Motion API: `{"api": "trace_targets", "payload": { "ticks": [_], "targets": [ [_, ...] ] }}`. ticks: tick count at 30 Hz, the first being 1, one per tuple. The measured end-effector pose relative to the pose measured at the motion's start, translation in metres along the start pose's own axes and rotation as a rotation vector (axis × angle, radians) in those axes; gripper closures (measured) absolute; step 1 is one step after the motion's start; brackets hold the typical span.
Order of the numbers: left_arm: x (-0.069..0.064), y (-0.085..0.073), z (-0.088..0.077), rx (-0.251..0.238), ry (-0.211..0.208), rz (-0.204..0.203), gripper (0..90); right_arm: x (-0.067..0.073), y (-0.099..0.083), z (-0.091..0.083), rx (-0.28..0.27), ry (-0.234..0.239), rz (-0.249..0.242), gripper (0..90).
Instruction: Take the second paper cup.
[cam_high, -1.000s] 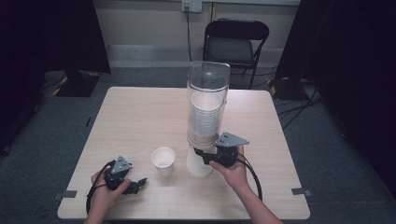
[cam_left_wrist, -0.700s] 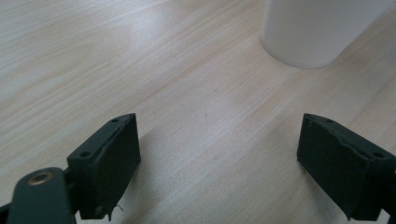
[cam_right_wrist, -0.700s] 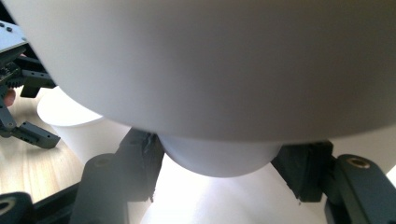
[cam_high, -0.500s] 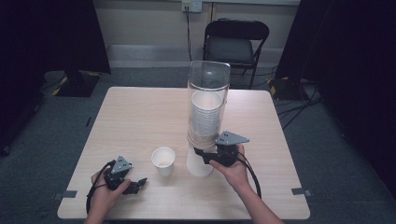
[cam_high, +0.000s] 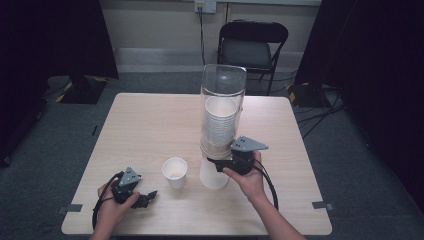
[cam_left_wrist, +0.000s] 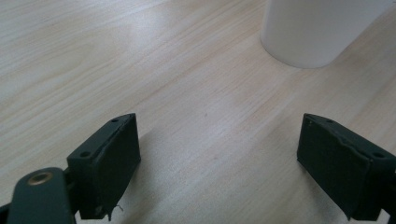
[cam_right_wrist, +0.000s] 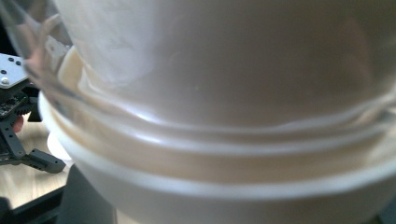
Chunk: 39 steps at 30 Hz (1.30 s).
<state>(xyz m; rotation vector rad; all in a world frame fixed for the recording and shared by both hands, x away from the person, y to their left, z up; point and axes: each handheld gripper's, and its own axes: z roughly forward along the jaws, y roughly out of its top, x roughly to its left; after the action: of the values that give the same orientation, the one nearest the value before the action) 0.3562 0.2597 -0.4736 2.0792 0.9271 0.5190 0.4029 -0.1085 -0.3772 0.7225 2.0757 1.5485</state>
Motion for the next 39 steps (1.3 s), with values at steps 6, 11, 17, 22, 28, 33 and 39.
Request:
{"api": "trace_targets", "payload": {
  "ticks": [6, 11, 17, 22, 28, 33, 39],
  "targets": [
    [0.000, 0.000, 0.000, 0.000, 0.000, 0.000, 12.8, -0.001, -0.005, 0.000, -0.004, 0.006, -0.024, 34.0],
    [0.000, 0.000, 0.000, 0.000, 0.000, -0.001, 12.8, -0.001, -0.009, 0.002, -0.004, 0.004, -0.047, 34.9],
    [0.000, 0.000, 0.000, 0.000, 0.001, 0.000, 12.8, -0.003, -0.013, 0.004, 0.040, 0.014, -0.057, 36.1],
    [0.000, 0.000, 0.000, 0.000, 0.000, 0.000, 12.7, -0.006, -0.059, 0.012, 0.196, 0.012, -0.038, 36.6],
    [0.000, 0.000, 0.000, -0.002, -0.002, -0.004, 12.5, -0.009, -0.046, 0.008, 0.208, 0.038, -0.039, 36.1],
    [0.000, 0.000, 0.000, -0.003, 0.000, -0.004, 12.5, -0.010, -0.057, 0.007, 0.242, 0.047, -0.048, 35.8],
    [0.000, 0.000, 0.000, -0.002, 0.000, -0.004, 12.5, -0.017, -0.066, -0.005, 0.265, 0.028, -0.053, 35.4]
  ]
}}
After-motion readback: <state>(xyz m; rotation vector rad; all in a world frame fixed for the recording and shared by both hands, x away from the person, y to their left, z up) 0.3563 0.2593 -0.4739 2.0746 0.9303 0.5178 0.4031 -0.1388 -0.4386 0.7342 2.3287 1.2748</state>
